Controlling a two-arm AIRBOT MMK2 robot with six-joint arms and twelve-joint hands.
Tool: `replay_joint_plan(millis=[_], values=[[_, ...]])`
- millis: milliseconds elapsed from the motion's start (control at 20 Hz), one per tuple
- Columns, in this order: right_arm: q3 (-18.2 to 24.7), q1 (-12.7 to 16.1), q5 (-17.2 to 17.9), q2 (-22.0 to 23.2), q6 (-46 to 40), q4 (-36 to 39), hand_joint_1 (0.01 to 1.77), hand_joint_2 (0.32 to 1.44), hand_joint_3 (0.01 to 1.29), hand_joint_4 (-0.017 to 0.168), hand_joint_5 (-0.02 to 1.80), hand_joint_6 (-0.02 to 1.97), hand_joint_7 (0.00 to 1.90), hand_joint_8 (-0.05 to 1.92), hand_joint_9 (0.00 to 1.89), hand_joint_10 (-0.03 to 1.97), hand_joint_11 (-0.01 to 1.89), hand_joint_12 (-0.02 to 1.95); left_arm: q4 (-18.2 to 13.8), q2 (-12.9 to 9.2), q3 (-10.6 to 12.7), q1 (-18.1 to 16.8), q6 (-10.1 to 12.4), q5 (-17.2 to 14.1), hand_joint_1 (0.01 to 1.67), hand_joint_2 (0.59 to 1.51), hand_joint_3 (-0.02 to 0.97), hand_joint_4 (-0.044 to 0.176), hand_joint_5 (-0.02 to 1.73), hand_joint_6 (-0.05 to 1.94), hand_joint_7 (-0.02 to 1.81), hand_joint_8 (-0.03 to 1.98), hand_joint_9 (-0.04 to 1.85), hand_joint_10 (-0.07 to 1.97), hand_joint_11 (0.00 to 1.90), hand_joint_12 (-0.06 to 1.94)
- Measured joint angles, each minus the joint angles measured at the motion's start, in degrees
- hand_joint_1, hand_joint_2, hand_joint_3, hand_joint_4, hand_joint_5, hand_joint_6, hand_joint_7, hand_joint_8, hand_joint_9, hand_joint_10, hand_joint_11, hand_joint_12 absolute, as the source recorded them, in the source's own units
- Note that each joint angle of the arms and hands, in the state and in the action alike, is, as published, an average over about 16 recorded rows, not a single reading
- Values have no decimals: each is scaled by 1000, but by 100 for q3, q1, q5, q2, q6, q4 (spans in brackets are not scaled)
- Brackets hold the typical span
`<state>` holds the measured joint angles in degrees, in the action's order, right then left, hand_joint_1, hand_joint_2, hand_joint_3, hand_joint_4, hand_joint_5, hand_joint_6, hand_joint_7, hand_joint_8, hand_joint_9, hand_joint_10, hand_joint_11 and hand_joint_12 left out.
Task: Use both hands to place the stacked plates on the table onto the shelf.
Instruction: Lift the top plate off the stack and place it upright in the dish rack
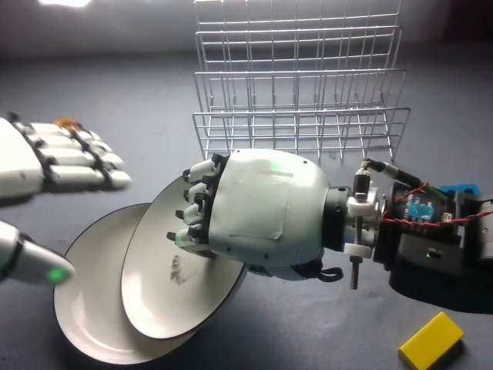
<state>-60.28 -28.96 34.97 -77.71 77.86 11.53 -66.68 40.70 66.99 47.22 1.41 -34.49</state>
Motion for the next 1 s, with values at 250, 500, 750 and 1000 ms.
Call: replay_joint_plan(millis=[250, 500, 750, 1000], values=[[302, 21, 100, 196, 9, -22, 1284, 974, 11, 2, 845, 1058, 941, 893, 855, 1243, 672, 1340, 106, -188, 211, -53, 1, 0, 22, 1086, 21, 5, 65, 11, 39, 9, 21, 14, 28, 25], [633, 92, 241, 462, 22, -103, 1289, 992, 11, 3, 866, 1104, 971, 925, 894, 1124, 681, 1324, 275, -367, 340, -77, 6, 72, 22, 1083, 20, 4, 68, 11, 47, 9, 28, 15, 31, 39], [992, 222, 396, 815, 27, -197, 1291, 1008, 11, 2, 874, 1135, 980, 936, 913, 1116, 698, 1340, 440, -469, 433, -91, 12, 101, 22, 1079, 20, 5, 70, 11, 50, 10, 35, 15, 28, 58], [1358, 429, 460, 1283, -84, -282, 1290, 1012, 12, 2, 861, 1194, 968, 965, 912, 1105, 702, 1357, 463, -512, 526, -83, 18, 85, 22, 1080, 21, 5, 71, 11, 53, 10, 40, 14, 25, 71]])
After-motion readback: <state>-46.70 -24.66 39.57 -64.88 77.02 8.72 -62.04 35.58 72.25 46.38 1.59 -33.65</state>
